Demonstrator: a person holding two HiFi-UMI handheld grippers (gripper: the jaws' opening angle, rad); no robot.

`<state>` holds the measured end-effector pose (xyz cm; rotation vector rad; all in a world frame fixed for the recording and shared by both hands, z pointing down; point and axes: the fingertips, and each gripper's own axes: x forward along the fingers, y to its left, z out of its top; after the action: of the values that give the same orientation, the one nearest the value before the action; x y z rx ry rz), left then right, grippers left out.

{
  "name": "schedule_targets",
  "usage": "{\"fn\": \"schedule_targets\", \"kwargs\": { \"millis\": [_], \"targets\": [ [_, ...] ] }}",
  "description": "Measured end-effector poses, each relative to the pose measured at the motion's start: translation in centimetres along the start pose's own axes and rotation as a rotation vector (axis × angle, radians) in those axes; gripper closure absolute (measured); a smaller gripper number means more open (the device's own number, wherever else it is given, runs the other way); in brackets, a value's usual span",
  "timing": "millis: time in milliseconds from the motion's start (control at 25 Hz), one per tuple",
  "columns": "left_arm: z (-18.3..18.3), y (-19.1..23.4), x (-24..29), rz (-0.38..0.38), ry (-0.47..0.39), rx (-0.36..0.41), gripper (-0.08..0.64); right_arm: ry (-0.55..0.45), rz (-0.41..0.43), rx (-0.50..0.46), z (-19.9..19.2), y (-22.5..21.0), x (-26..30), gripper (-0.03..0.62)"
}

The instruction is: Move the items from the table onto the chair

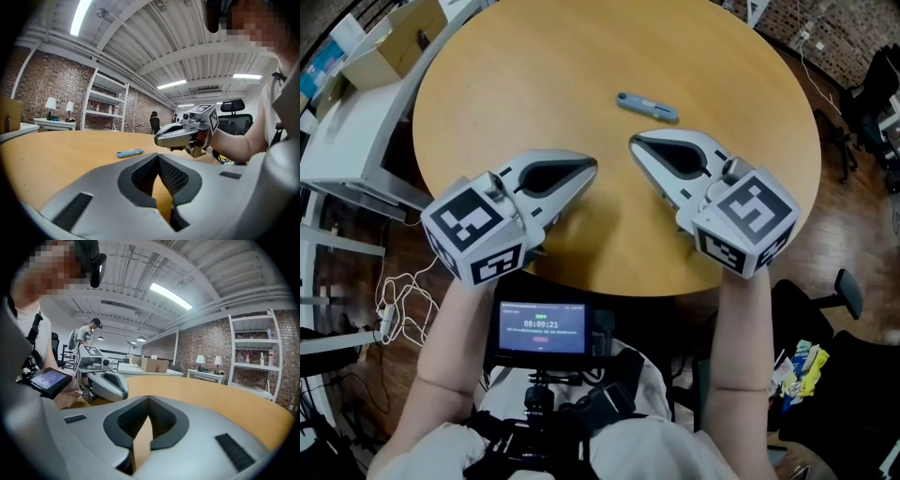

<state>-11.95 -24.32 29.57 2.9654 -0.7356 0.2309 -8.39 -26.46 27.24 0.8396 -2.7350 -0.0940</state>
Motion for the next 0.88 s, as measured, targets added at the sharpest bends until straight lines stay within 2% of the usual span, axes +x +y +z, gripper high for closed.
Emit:
{"fn": "schedule_targets", "kwargs": {
  "millis": [280,680,800,880],
  "targets": [
    [0.0,0.0,0.1,-0.004,-0.002,0.003,0.552,0.001,0.016,-0.007,0.2,0.3,0.4,0.592],
    [0.1,0.1,0.0,-0.007,-0.005,0.006,0.551,0.021,-0.003,-0.029,0.4,-0.6,0.5,0.589],
    [0.0,0.0,0.1,-0.009,-0.009,0.004,0.551,0.033,-0.018,-0.062,0.6,-1.8,0.7,0.575],
    [0.1,-0.2,0.1,-0.010,-0.011,0.006,0.551,0.089,-0.046,-0.119,0.0,-3.2,0.9,0.513]
  ]
}}
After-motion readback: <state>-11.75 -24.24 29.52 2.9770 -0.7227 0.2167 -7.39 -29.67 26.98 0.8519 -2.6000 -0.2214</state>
